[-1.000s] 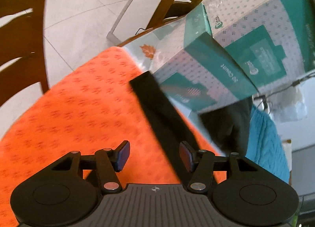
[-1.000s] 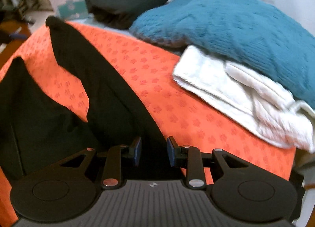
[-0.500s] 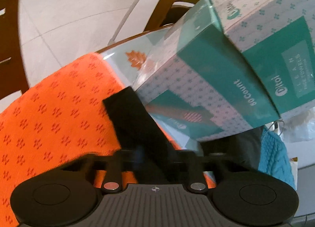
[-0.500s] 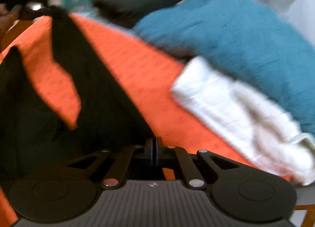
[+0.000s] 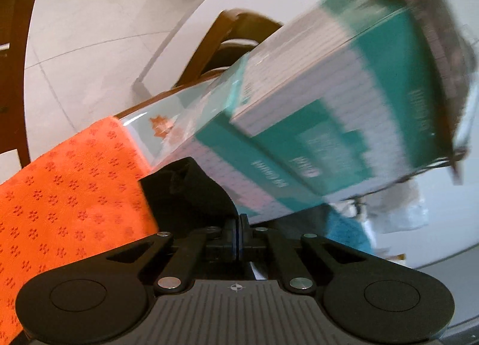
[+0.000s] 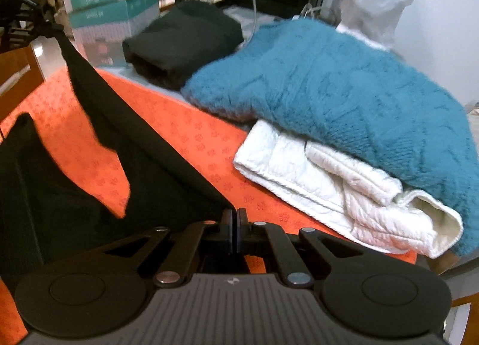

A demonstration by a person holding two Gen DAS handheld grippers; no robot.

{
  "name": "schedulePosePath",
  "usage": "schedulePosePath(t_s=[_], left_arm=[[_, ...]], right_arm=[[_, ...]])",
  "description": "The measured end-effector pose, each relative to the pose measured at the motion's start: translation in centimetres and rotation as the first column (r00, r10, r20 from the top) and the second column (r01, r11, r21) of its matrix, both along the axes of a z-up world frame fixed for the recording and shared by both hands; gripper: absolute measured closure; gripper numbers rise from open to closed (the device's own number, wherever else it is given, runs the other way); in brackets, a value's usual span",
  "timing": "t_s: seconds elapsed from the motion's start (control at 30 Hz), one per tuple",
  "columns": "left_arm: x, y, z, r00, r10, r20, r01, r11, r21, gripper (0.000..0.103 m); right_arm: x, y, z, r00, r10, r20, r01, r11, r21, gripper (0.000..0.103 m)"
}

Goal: Fold clothes

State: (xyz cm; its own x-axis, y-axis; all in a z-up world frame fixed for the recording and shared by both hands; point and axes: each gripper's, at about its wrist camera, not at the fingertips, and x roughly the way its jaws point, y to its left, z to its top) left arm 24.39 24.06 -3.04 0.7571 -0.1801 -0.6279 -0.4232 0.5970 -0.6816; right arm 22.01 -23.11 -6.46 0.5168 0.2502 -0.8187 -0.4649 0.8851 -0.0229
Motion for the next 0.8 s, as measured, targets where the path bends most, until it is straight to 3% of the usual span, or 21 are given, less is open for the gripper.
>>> schedulePosePath(t_s=[0.23, 0.53, 0.7, 0.8], left_arm=[[-4.2, 0.2, 5.7, 0.996, -0.04, 0.085, 0.041, 0.999, -0.005, 0.099], [-14.0, 0.1, 10.7, 0.991, -0.089, 0.102, 0.085, 0.995, 0.046, 0.099], [-21.3, -0.2, 10.0, 0.994, -0.104, 0.046, 0.098, 0.989, 0.112, 0.099], [-25.1, -0.4, 6.4, 0.995, -0.074, -0.066, 0.083, 0.986, 0.144, 0.099]], right_arm=[[-4.9, -0.9, 2.4, 0.994, -0.026, 0.109, 0.019, 0.998, 0.061, 0.1], [-11.6, 0.0, 3.5, 0.962, 0.12, 0.247, -0.123, 0.992, -0.005, 0.1], [-14.8, 1.3, 2.6, 0.93, 0.251, 0.266, -0.233, 0.967, -0.101, 0.1], [-16.7, 2.3, 1.3, 0.904, 0.345, 0.251, -0.307, 0.935, -0.177, 0.1]])
